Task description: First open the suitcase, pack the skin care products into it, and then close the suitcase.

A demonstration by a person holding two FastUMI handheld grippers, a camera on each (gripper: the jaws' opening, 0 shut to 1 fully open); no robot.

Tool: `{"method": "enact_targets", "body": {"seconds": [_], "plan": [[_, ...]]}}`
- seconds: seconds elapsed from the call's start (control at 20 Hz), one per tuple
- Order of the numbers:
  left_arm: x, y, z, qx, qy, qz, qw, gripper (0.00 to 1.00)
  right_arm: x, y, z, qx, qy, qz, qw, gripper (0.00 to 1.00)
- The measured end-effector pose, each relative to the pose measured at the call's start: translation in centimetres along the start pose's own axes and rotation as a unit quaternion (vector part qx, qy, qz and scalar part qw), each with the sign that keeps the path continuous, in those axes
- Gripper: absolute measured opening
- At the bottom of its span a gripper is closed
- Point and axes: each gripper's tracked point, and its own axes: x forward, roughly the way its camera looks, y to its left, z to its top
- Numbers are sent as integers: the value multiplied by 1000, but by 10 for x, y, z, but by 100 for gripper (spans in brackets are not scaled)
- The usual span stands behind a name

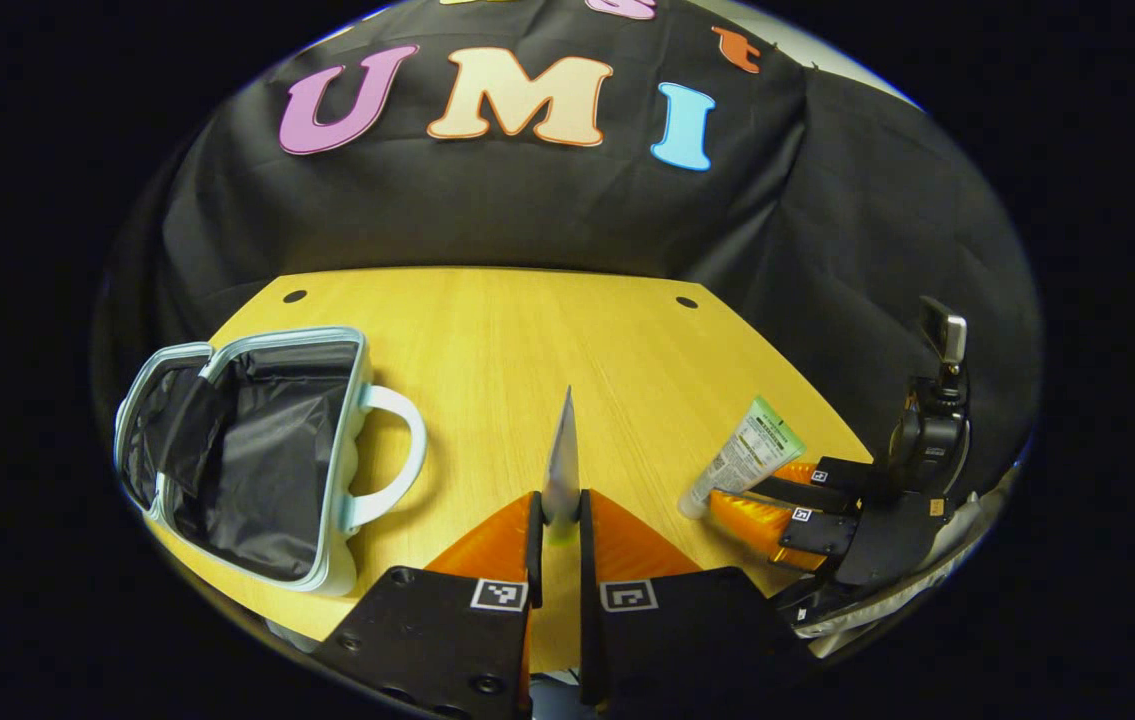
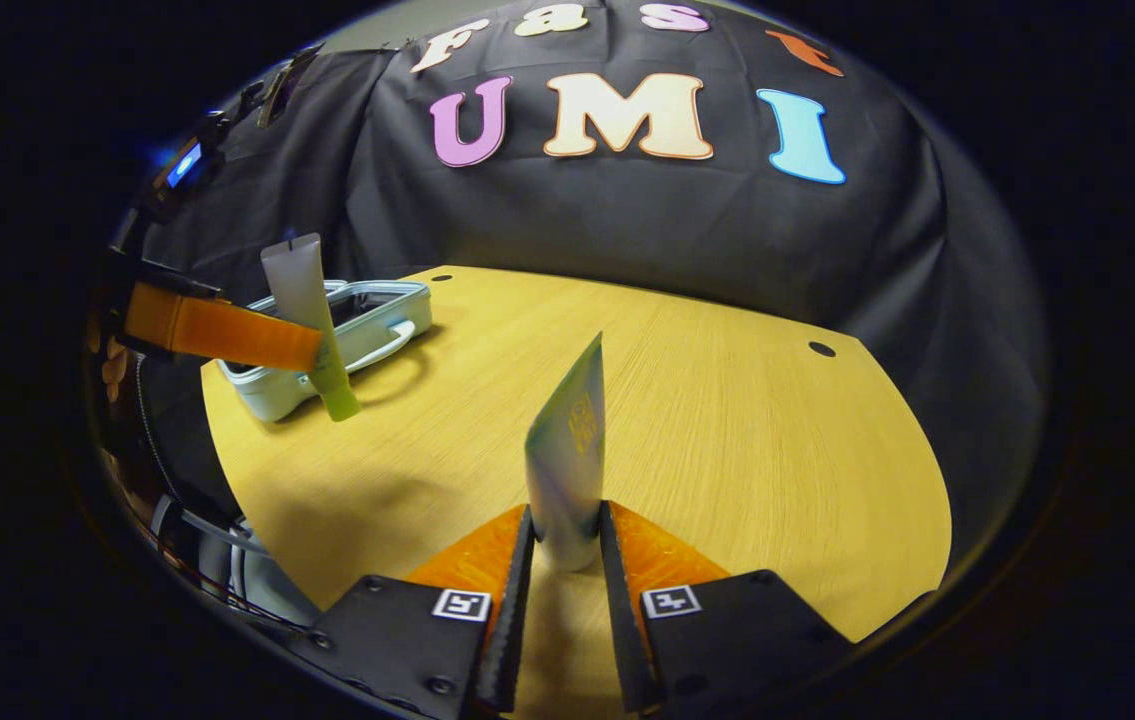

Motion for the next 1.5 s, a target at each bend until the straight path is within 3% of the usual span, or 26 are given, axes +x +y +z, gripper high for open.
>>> {"method": "enact_targets", "body": {"seconds": [0.05, 0.2, 0.6, 1.05, 1.3, 1.35, 1.5], "plan": [[-2, 2, 0, -4, 0, 3, 1000, 12, 2, -3, 1, -5, 1, -4, 1000, 33], [-6, 11, -6, -11, 3, 9, 1000, 12, 6, -6, 6, 10, 13, 4, 1000, 25], [-38, 87, 10, -1, 12, 89, 996, 12, 8, 18, 66, 49, -9, 35, 998, 25], [-62, 203, -4, -10, 88, 170, 981, 12, 20, 109, 119, 71, -17, 94, 993, 25], [-51, 238, -29, -47, 142, 166, 975, 12, 17, 172, 143, 90, -2, 145, 985, 25], [-48, 244, -32, -46, 149, 167, 974, 12, 19, 184, 149, 91, 1, 159, 983, 21], [-39, 257, -45, -52, 169, 162, 971, 12, 31, 225, 154, 84, 23, 192, 977, 25]]}}
